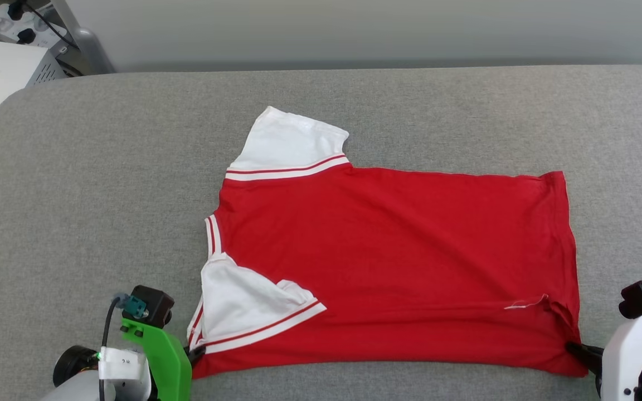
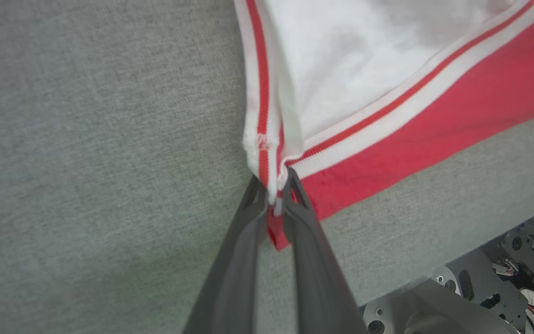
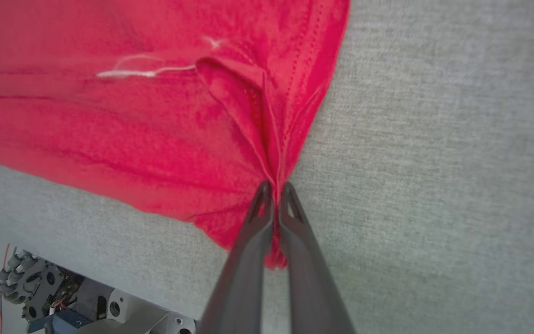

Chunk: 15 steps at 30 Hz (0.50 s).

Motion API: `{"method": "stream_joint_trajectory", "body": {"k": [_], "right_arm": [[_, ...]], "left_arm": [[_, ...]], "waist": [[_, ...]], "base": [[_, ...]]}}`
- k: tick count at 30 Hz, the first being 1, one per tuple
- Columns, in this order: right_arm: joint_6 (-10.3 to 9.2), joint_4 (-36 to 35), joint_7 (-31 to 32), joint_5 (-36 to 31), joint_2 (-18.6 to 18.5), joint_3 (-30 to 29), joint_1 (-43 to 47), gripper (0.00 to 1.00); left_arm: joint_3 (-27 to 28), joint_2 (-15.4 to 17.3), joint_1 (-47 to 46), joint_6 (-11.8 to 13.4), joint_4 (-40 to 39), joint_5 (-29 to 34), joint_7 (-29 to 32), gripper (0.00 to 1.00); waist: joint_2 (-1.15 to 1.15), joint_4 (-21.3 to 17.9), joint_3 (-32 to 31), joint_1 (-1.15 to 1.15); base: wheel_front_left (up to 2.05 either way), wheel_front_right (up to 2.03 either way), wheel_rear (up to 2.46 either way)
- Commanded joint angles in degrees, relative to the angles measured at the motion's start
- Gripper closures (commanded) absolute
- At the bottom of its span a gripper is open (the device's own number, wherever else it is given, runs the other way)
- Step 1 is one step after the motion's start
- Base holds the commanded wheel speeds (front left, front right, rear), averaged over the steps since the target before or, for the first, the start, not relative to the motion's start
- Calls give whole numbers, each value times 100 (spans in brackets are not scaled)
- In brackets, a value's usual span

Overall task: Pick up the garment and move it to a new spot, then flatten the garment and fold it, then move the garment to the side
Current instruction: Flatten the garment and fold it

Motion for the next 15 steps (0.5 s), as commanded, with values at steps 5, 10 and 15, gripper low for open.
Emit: {"method": "stream_joint_trajectory", "body": {"k": [5, 10, 15], "right_arm": [[-5, 141, -509, -169, 105, -29, -173, 0], [-5, -114, -1114, -384, 167, -361, -177, 0], [-5, -446, -1912, -903, 480, -881, -278, 0]], "left_arm": [[192, -55, -57, 59, 141, 61, -413, 0], [429, 130, -256, 169, -74, 287, -813, 0], [749, 219, -683, 248, -316, 425, -1108, 0]], "waist": [[0, 61, -70, 0], [0, 42, -197, 0], [0, -50, -185, 0]], "base": [[0, 0, 0], [0, 0, 0], [0, 0, 0]]}}
